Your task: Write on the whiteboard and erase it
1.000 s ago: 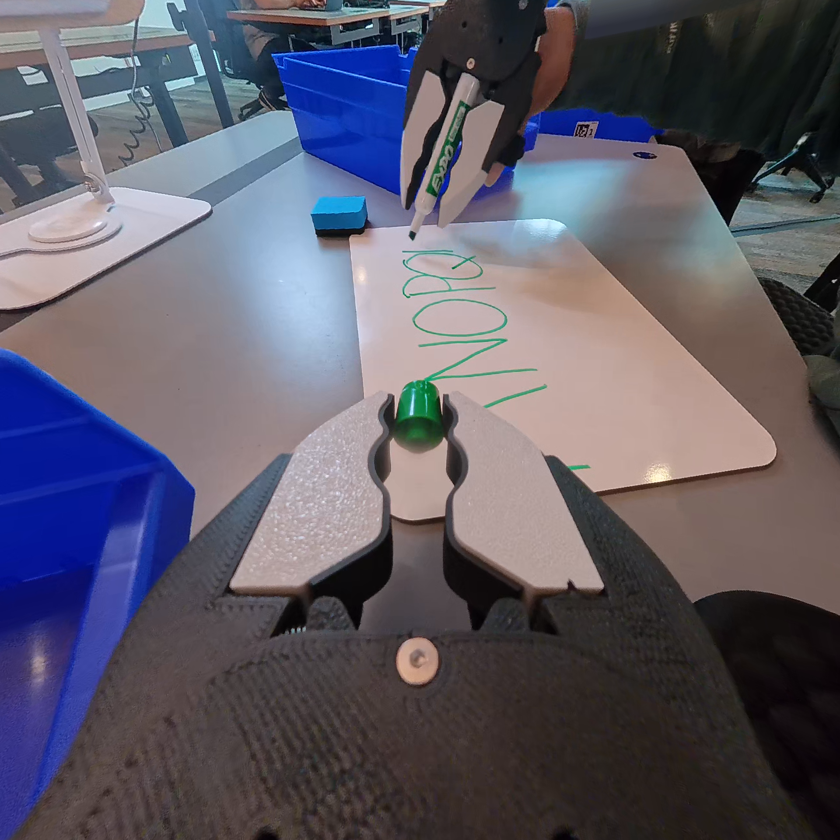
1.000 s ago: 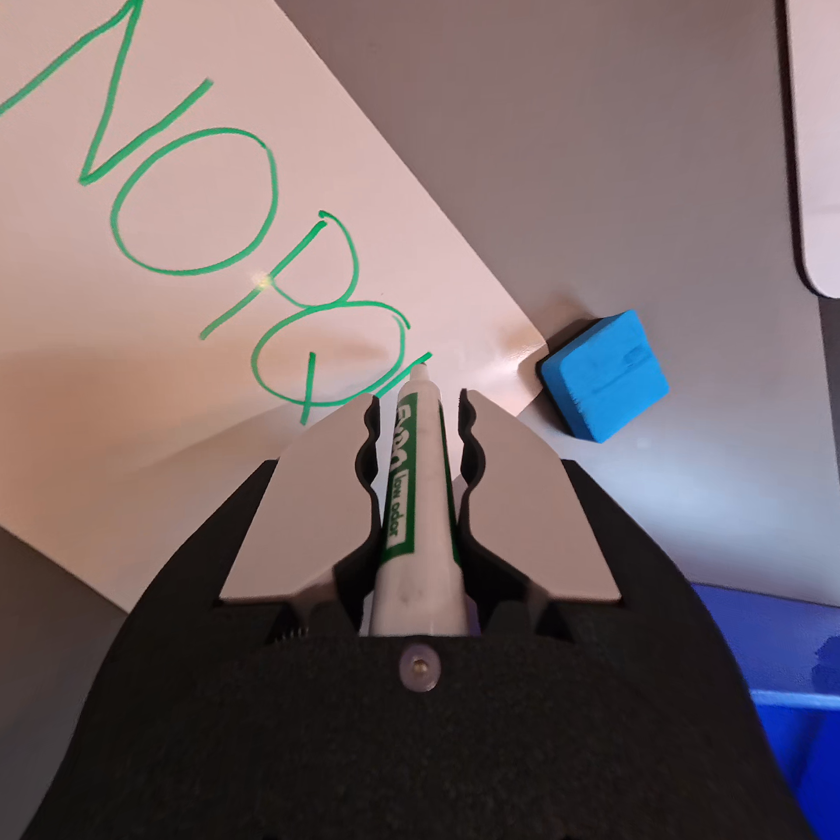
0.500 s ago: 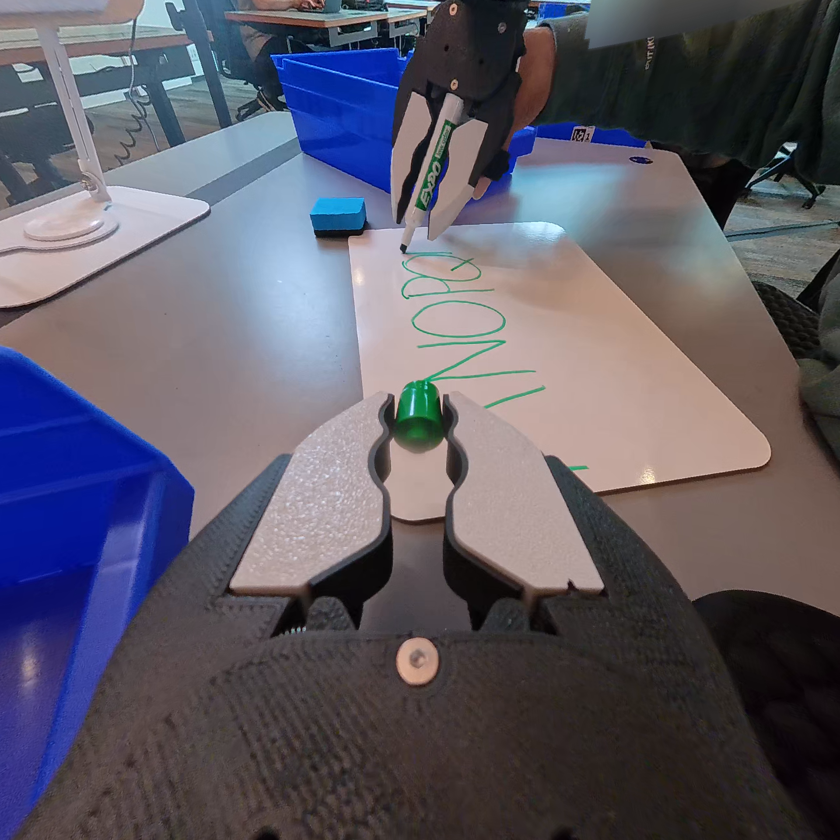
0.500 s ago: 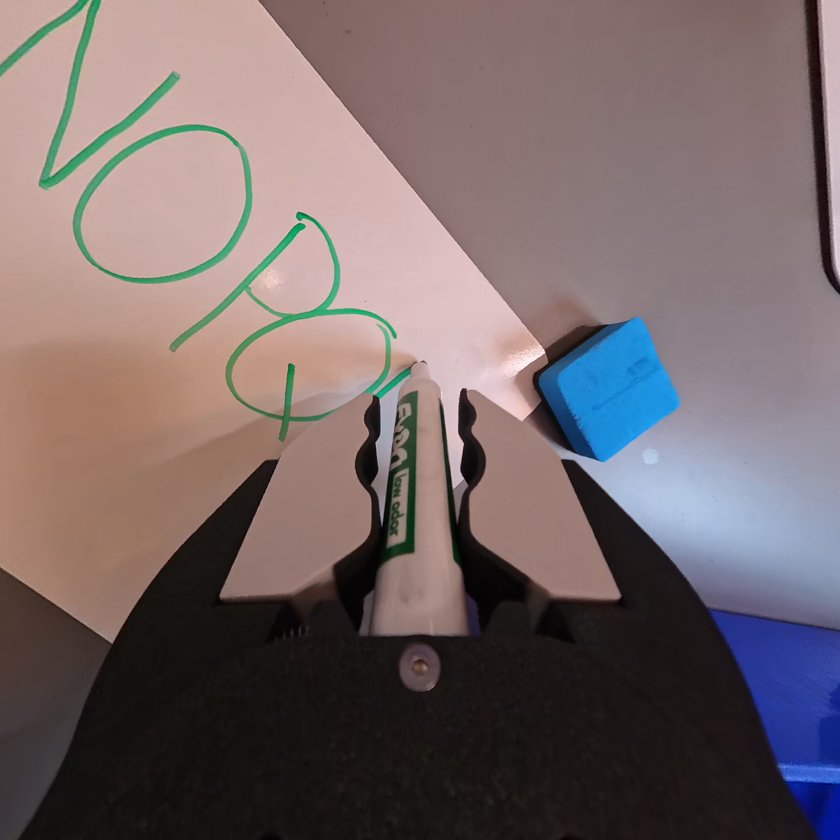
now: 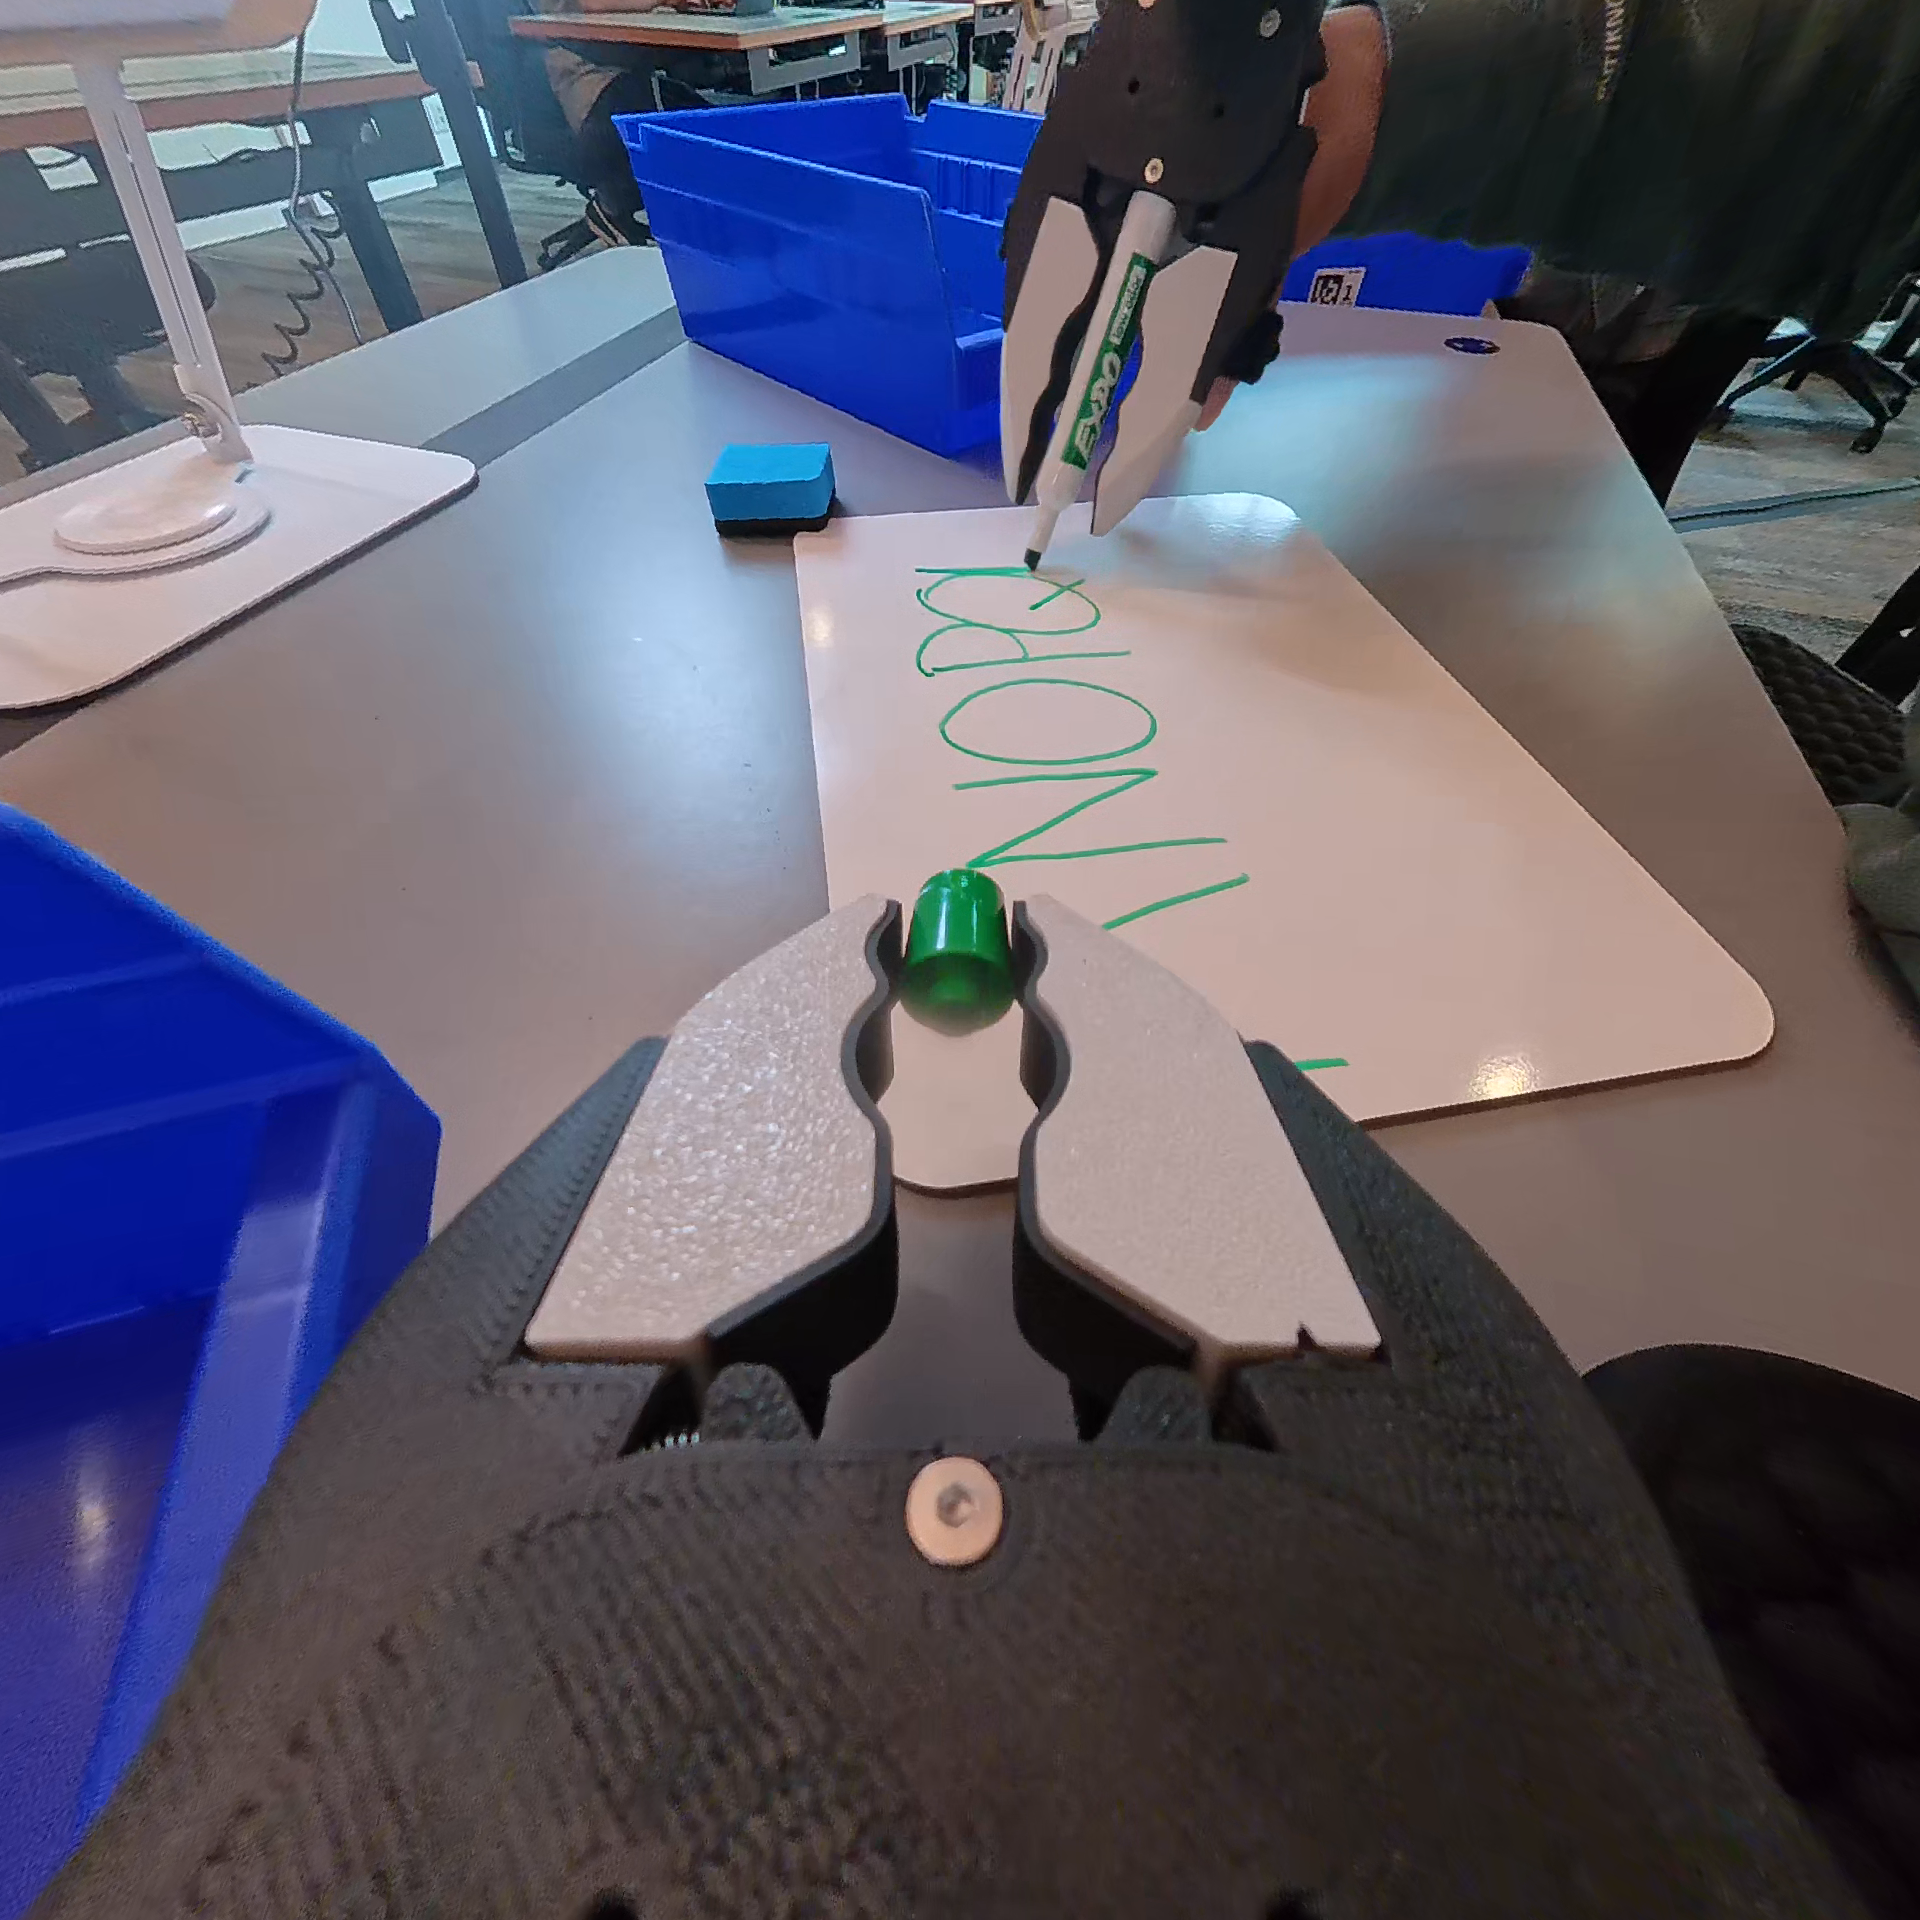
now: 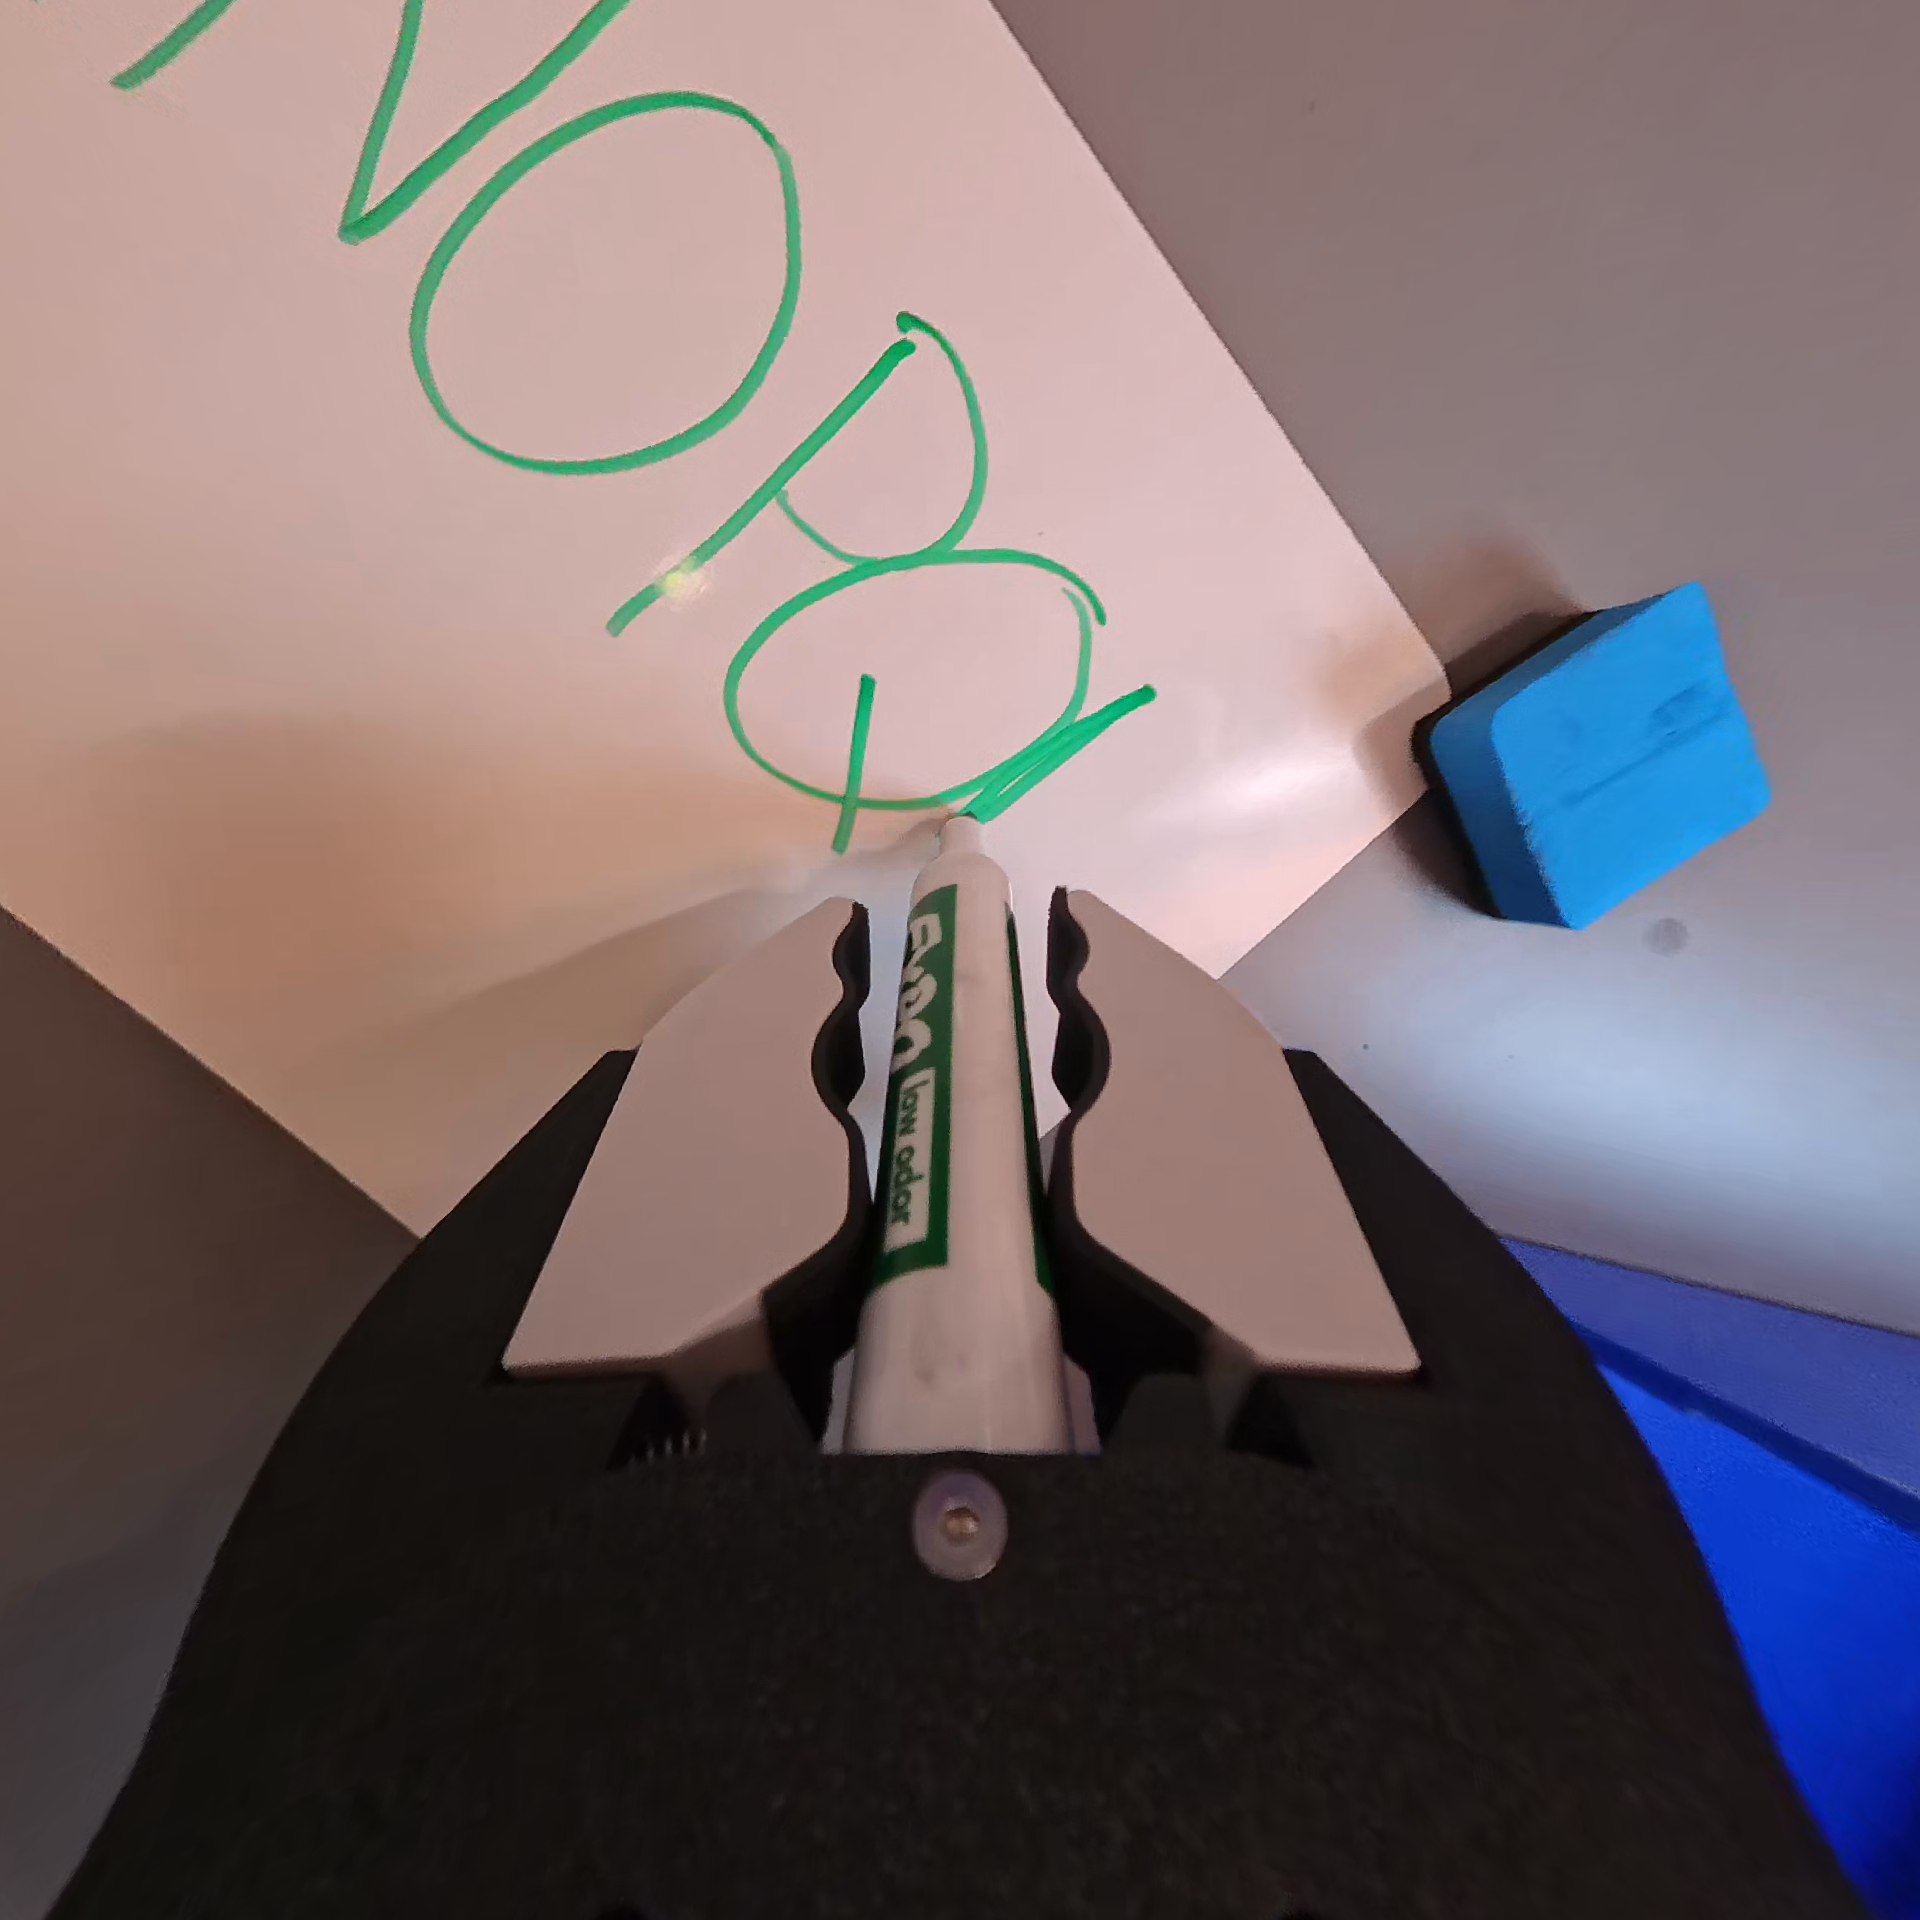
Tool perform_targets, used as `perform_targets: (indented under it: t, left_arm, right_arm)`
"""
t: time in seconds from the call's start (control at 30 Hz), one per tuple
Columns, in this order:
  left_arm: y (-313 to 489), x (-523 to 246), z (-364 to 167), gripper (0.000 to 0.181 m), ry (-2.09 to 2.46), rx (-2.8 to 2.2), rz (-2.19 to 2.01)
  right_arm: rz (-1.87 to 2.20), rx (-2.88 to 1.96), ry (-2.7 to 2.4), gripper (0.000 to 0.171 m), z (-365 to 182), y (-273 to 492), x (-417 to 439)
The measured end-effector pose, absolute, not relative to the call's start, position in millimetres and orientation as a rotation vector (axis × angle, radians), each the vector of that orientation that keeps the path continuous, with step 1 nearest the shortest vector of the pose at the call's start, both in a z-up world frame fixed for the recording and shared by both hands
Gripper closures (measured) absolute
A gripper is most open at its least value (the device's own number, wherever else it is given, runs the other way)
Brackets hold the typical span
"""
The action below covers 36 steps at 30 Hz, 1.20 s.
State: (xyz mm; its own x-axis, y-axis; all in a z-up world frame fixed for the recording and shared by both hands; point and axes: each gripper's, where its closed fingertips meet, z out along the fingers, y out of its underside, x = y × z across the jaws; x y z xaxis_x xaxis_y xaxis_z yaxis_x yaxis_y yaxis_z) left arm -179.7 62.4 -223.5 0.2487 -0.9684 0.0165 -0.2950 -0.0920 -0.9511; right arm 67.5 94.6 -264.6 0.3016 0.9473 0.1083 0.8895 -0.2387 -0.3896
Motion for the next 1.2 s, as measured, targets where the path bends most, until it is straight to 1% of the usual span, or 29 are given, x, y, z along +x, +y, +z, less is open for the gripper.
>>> perform_targets:
  t: [0.33,0.9,1.2]
  left_arm:
    - [63.2,-179.5,-223.5,0.161,1.208,-1.582,-0.897]
    - [65.0,-179.8,-222.3,0.161,1.199,-1.582,-0.916]
    - [65.7,-179.3,-222.8,0.161,1.204,-1.581,-0.913]
  right_arm:
    - [0.228,-2.208,-1.656,0.137,-264.2,79.7,71.9]
    - [0.175,-2.144,-1.590,0.137,-265.2,137.6,53.5]
    - [0.092,-2.193,-1.530,0.137,-265.3,141.0,77.0]
